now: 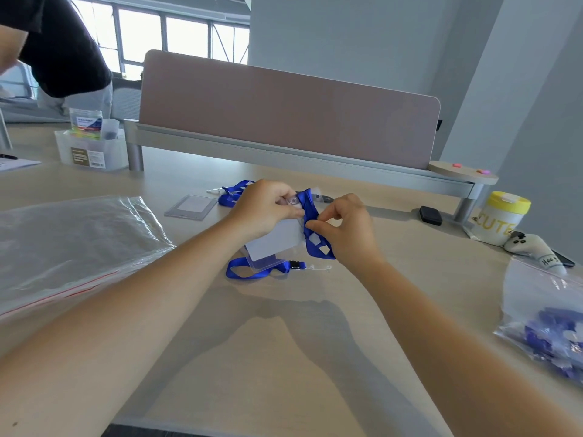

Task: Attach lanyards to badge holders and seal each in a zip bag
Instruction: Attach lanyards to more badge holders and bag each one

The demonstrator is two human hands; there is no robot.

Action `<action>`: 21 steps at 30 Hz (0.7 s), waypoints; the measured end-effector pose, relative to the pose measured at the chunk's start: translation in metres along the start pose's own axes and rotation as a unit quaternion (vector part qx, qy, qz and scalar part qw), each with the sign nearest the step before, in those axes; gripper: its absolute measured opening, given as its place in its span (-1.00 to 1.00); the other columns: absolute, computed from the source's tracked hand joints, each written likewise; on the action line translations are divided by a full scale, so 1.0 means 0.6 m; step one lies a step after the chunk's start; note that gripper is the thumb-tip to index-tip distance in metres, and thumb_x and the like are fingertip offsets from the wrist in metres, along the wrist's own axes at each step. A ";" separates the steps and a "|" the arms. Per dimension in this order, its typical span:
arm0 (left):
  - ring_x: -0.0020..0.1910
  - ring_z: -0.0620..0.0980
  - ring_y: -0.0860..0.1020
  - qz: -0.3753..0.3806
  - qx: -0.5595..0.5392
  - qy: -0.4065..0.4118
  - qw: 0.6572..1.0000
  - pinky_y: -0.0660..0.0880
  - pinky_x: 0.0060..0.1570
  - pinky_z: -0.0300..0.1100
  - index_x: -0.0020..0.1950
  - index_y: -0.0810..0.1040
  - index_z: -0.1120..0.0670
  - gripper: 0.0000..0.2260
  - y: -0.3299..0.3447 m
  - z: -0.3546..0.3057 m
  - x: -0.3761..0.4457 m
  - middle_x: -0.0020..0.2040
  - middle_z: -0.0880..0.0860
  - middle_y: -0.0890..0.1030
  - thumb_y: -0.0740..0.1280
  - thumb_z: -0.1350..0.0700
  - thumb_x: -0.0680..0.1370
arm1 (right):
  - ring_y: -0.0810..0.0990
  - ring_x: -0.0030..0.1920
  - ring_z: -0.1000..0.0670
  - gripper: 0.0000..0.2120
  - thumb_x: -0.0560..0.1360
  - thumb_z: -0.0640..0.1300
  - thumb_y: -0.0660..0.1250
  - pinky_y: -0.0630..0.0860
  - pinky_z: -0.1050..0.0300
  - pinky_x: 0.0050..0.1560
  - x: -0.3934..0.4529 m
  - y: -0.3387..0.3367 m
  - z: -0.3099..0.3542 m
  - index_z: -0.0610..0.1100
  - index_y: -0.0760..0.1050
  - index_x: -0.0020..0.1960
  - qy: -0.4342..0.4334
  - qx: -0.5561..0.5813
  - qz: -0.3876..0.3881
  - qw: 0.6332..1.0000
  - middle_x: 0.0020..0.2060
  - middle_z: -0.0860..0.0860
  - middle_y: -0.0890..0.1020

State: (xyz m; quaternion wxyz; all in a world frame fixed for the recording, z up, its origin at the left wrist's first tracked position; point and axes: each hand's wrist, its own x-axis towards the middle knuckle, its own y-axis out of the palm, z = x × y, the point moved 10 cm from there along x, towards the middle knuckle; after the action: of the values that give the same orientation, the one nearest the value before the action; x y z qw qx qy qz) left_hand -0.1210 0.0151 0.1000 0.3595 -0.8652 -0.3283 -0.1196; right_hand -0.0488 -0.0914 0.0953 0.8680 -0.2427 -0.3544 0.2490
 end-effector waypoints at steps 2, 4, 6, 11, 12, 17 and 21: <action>-0.28 0.03 0.34 -0.004 -0.010 0.002 1.000 0.24 -0.26 -0.19 -0.13 0.56 0.21 -0.92 -0.001 -0.002 -0.002 -0.41 0.01 0.42 0.39 0.21 0.43 | 0.38 -0.08 0.03 -0.74 0.37 -0.20 0.42 0.37 0.28 -0.24 -0.001 -0.006 -0.002 -0.01 0.33 -0.21 0.002 0.027 -0.015 1.000 -0.09 0.03 0.40; -0.29 0.01 0.34 -0.005 -0.009 0.004 1.000 0.24 -0.25 -0.19 -0.10 0.57 0.25 -0.88 -0.001 -0.004 -0.003 -0.41 0.00 0.43 0.40 0.22 0.43 | 0.42 -0.07 0.04 -0.67 0.39 -0.22 0.40 0.39 0.36 -0.28 -0.003 0.004 -0.007 -0.08 0.36 0.08 0.021 0.084 0.021 0.996 -0.04 0.02 0.45; -0.28 0.02 0.37 -0.007 0.000 0.009 1.000 0.28 -0.22 -0.18 -0.15 0.57 0.19 -0.93 0.000 -0.006 -0.005 -0.40 -0.01 0.45 0.41 0.21 0.42 | 0.50 -0.11 0.00 -0.63 0.45 -0.24 0.34 0.48 0.29 -0.26 -0.007 0.029 -0.012 -0.15 0.35 0.22 0.051 0.125 0.095 0.986 -0.01 -0.08 0.55; -0.15 0.11 0.52 -0.029 0.053 0.009 0.998 0.48 -0.05 0.02 -0.09 0.59 0.16 -0.85 -0.001 -0.006 -0.007 -0.21 0.10 0.57 0.43 0.12 0.41 | 0.51 -0.20 -0.02 -0.80 0.47 -0.29 0.29 0.47 0.30 -0.23 -0.012 0.049 -0.007 -0.28 0.45 0.09 0.052 0.085 0.163 0.982 -0.15 -0.11 0.55; -0.13 0.12 0.53 -0.034 0.057 0.008 0.998 0.48 -0.03 0.04 -0.09 0.59 0.16 -0.84 -0.002 -0.006 -0.008 -0.19 0.09 0.58 0.43 0.11 0.40 | 0.51 -0.24 0.01 -0.81 0.46 -0.30 0.29 0.46 0.33 -0.24 -0.011 0.049 -0.009 -0.29 0.46 0.08 0.057 0.093 0.165 0.980 -0.16 -0.10 0.55; -0.08 0.13 0.56 -0.027 0.067 0.003 0.997 0.48 -0.02 0.03 -0.20 0.53 0.06 -0.89 0.001 -0.005 -0.011 -0.20 0.07 0.58 0.43 0.09 0.40 | 0.47 -0.32 0.03 -0.87 0.44 -0.35 0.30 0.46 0.27 -0.23 -0.015 0.057 -0.022 -0.15 0.45 -0.20 0.087 0.172 0.162 0.968 -0.30 -0.07 0.52; -0.09 0.05 0.54 0.008 0.096 -0.005 0.995 0.47 -0.02 -0.05 -0.14 0.56 0.12 -0.83 0.008 0.007 -0.019 -0.17 0.02 0.57 0.42 0.04 0.41 | 0.46 -0.31 0.05 -0.81 0.44 -0.36 0.29 0.45 0.34 -0.28 -0.022 0.070 -0.027 -0.11 0.41 -0.24 0.088 0.183 0.159 0.966 -0.33 -0.02 0.49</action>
State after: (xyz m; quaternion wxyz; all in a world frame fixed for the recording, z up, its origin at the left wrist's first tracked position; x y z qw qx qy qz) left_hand -0.1266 0.0102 0.0897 0.4399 -0.8301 -0.3331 -0.0805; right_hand -0.0561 -0.0714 0.0531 0.8748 -0.1538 -0.1819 0.4219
